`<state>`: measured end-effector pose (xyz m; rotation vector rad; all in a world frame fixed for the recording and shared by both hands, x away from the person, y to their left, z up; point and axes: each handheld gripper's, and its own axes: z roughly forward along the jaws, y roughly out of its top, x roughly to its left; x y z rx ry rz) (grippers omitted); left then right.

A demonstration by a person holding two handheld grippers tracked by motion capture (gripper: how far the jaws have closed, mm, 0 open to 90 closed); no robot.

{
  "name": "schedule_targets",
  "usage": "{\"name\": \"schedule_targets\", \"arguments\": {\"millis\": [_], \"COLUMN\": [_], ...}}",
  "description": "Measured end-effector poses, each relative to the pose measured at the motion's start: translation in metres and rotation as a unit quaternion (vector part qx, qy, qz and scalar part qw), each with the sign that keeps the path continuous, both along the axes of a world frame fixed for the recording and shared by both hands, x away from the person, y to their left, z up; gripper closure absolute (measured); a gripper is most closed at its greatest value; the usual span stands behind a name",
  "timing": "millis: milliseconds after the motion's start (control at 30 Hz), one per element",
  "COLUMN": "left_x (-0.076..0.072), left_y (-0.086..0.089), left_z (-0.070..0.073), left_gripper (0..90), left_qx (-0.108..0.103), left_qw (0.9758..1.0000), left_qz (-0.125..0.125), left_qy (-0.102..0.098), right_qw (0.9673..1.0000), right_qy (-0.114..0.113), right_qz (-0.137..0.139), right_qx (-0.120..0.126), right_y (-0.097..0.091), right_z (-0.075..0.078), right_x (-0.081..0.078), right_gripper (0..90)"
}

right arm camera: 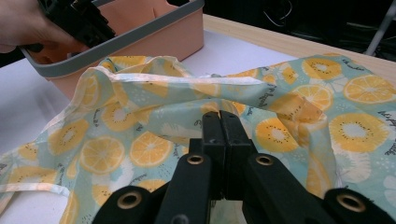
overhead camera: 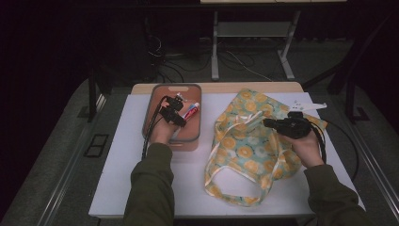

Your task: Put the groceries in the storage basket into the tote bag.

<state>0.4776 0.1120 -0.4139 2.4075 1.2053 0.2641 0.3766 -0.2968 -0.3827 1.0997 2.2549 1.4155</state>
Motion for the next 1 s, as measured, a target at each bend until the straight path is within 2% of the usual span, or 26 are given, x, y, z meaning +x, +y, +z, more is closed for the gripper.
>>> {"name": "schedule_targets", "arguments": {"millis": [167,233,367,500,633,767,867,1000], "left_x": [0.002,0.003,0.002,-0.001,-0.01,-0.025,-0.037,-0.053], "left_y": [0.002,0.003,0.01,0.019,0.022,0.018,0.014,0.006], "left_z": [0.003,0.006,0.023,0.048,0.072,0.087,0.095,0.102], "left_gripper": [74.7,74.9,75.0,75.1,75.1,75.1,75.1,75.1], "left_qx": [-0.004,-0.014,-0.045,-0.049,-0.068,-0.078,-0.085,-0.096], "left_qw": [0.9999,0.9998,0.9985,0.9976,0.996,0.9941,0.9917,0.9873], "left_qz": [0.01,0.011,0.019,0.008,-0.018,-0.053,-0.08,-0.113], "left_qy": [0.001,-0.002,-0.026,-0.048,-0.055,-0.054,-0.054,-0.057], "right_qw": [1.0,1.0,1.0,1.0,1.0,1.0,1.0,1.0], "right_qy": [-0.001,-0.002,-0.002,-0.002,-0.002,-0.002,-0.002,-0.002], "right_qz": [-0.001,-0.001,-0.002,-0.002,-0.002,-0.003,-0.004,-0.004], "right_qx": [0.002,0.002,0.005,0.005,0.003,0.001,0.001,-0.001], "right_y": [-0.001,-0.002,-0.003,-0.003,-0.002,-0.002,-0.002,-0.002], "right_z": [0.001,0.001,0.002,0.002,0.001,0.001,0.001,0.001], "right_x": [0.0,0.0,0.0,0.0,0.0,0.0,0.0,0.0], "right_gripper": [89.9,89.8,89.8,89.8,89.8,89.8,89.8,89.8]}}
